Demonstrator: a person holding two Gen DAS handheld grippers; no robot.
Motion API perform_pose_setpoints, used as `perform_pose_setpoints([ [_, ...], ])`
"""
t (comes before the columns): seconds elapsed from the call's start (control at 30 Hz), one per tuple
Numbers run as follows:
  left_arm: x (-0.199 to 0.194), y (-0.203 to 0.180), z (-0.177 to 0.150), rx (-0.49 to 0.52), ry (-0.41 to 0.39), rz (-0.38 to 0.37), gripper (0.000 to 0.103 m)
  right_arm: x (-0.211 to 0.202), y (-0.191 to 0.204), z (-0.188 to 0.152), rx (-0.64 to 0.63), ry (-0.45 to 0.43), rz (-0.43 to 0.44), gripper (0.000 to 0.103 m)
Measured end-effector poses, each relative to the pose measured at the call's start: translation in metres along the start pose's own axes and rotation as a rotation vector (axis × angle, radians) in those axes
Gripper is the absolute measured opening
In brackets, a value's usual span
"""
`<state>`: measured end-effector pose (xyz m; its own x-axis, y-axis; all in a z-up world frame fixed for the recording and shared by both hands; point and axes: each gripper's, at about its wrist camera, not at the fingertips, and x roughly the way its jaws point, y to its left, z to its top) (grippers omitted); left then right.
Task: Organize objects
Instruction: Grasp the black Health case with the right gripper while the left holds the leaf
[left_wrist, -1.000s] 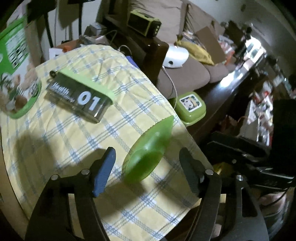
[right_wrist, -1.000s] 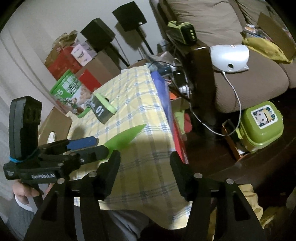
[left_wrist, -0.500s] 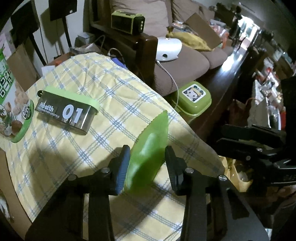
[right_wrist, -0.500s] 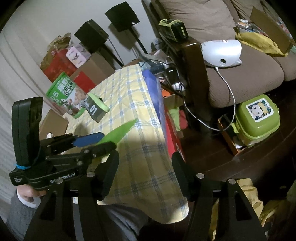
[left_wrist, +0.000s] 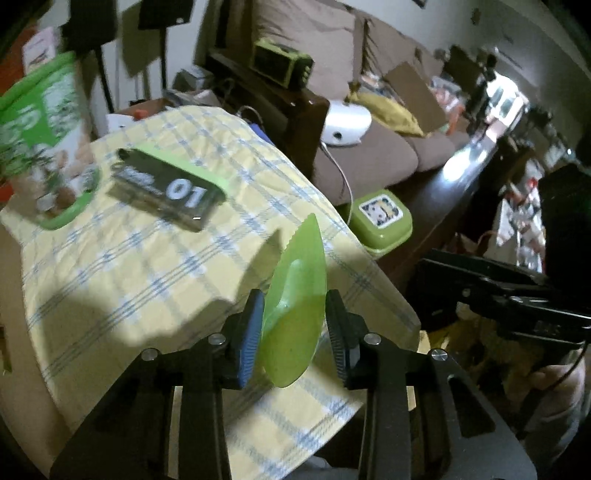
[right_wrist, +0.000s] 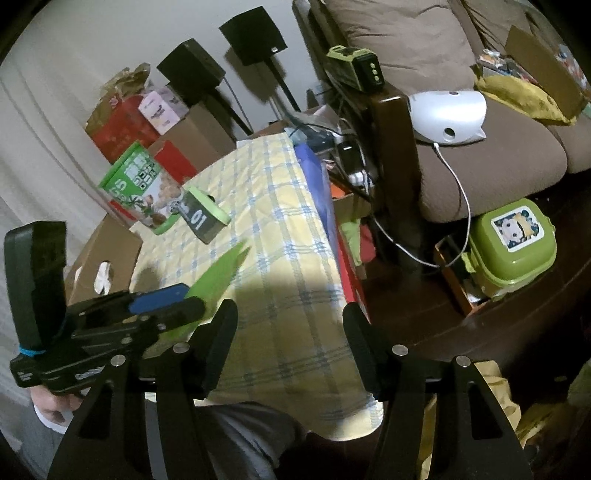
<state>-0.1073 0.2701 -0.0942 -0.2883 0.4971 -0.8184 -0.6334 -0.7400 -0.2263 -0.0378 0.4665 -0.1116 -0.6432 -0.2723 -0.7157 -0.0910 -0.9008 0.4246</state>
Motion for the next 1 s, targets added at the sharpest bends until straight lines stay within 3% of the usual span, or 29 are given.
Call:
perform_pose_setpoints([
  [0.27, -0.048, 0.026, -0.005, -0.112, -0.066, 0.056, 0.032, 0.001, 0.025, 0.005, -0.056, -0.005, 0.007, 0.061],
  [0.63, -0.104, 0.058, -0.01, -0.207, -0.155, 0.067, 0.032, 0.01, 0.062, 0.02, -0.174, -0.011, -0.025, 0.061],
  [1.0, -0.141, 0.1, -0.024, -0.293, -0.195, 0.087, 0.032, 0.067, 0.096, 0.057, -0.317, 0.037, -0.059, 0.061],
])
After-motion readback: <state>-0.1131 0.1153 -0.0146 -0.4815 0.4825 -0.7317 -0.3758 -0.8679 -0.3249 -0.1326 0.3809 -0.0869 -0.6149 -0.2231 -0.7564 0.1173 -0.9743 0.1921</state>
